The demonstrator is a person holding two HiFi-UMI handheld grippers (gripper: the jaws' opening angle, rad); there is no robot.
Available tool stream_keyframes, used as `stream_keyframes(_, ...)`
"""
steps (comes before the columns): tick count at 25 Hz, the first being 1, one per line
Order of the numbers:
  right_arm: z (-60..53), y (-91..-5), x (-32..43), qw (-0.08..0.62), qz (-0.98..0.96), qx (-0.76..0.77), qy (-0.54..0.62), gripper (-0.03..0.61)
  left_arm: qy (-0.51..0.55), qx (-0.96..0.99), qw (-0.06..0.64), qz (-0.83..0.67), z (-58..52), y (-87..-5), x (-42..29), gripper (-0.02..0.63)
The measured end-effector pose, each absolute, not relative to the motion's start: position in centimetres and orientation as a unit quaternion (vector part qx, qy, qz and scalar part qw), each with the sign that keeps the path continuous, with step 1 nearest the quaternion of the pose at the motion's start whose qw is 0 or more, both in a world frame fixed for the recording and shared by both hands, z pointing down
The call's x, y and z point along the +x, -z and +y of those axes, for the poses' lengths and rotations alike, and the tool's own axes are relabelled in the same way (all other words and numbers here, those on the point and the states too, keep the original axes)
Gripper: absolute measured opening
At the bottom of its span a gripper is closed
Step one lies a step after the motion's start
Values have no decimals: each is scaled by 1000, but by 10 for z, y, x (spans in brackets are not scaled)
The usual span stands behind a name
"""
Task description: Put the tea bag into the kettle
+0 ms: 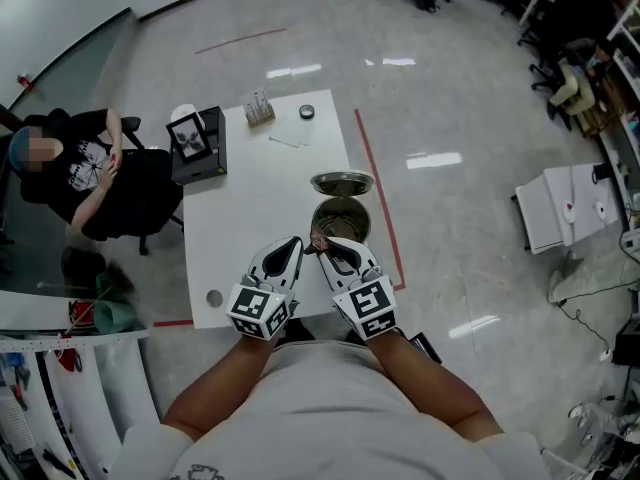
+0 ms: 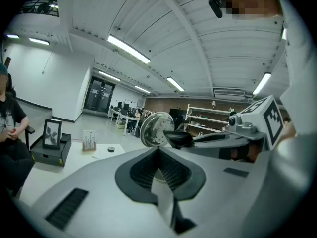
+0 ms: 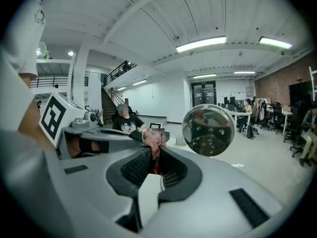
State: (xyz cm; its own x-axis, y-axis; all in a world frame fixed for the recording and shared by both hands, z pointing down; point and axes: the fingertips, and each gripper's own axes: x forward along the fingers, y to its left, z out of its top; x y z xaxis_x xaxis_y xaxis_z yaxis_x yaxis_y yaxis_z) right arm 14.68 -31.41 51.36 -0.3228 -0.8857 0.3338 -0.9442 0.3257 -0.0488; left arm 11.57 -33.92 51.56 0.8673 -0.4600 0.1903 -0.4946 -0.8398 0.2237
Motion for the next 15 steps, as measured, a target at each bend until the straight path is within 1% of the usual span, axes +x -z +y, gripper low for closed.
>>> stream_keyframes(15,-330,-471,218,116,-789,600,-65,49,-22,966,91,-239,-350,-464,183,11)
